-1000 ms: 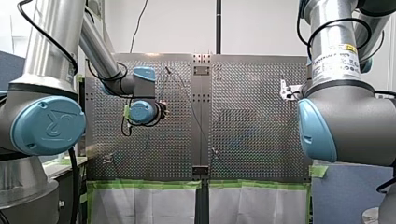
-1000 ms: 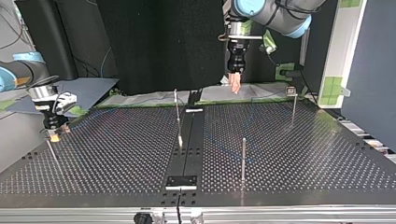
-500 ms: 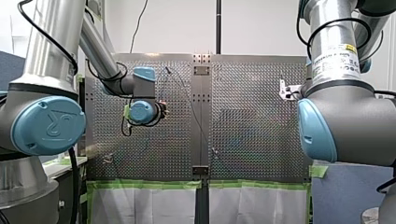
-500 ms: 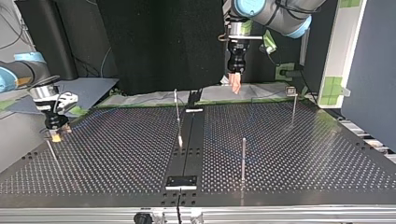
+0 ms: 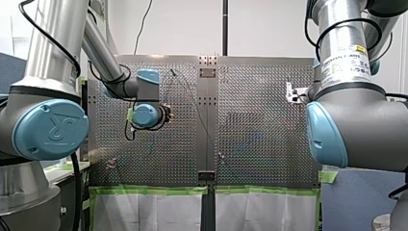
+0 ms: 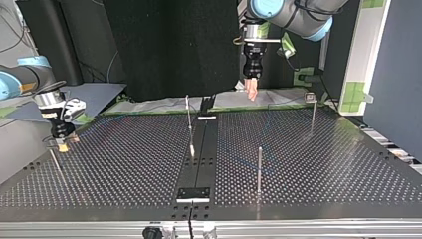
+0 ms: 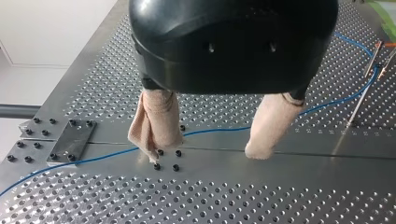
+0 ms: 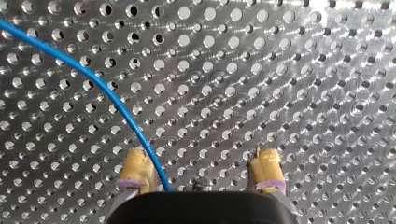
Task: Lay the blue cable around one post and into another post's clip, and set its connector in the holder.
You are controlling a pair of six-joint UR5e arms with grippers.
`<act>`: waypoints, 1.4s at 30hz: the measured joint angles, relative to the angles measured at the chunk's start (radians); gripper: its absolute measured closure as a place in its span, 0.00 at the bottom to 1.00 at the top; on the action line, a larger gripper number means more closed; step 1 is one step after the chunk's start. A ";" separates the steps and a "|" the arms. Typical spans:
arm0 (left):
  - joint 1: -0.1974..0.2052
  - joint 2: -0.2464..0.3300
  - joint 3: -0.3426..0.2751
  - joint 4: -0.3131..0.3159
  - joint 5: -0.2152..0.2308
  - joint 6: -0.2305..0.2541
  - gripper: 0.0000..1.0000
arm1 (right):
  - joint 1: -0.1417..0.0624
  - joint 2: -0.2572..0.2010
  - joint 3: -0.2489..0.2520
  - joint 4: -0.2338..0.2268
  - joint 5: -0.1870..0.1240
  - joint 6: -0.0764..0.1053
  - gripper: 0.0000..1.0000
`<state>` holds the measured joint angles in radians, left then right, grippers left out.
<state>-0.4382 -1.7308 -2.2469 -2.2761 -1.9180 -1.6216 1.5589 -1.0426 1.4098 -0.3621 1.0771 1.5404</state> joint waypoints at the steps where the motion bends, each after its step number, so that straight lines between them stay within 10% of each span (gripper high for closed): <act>1: 0.000 0.000 0.000 0.000 0.000 0.000 0.00 | 0.001 0.000 0.000 0.000 0.000 0.000 0.00; 42: 0.000 0.000 0.000 -0.001 0.000 -0.006 0.00 | 0.023 -0.010 0.003 0.118 0.032 -0.128 0.00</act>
<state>-0.4377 -1.7308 -2.2470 -2.2775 -1.9182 -1.6275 1.5820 -1.0525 1.4131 -0.2443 1.1094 1.4120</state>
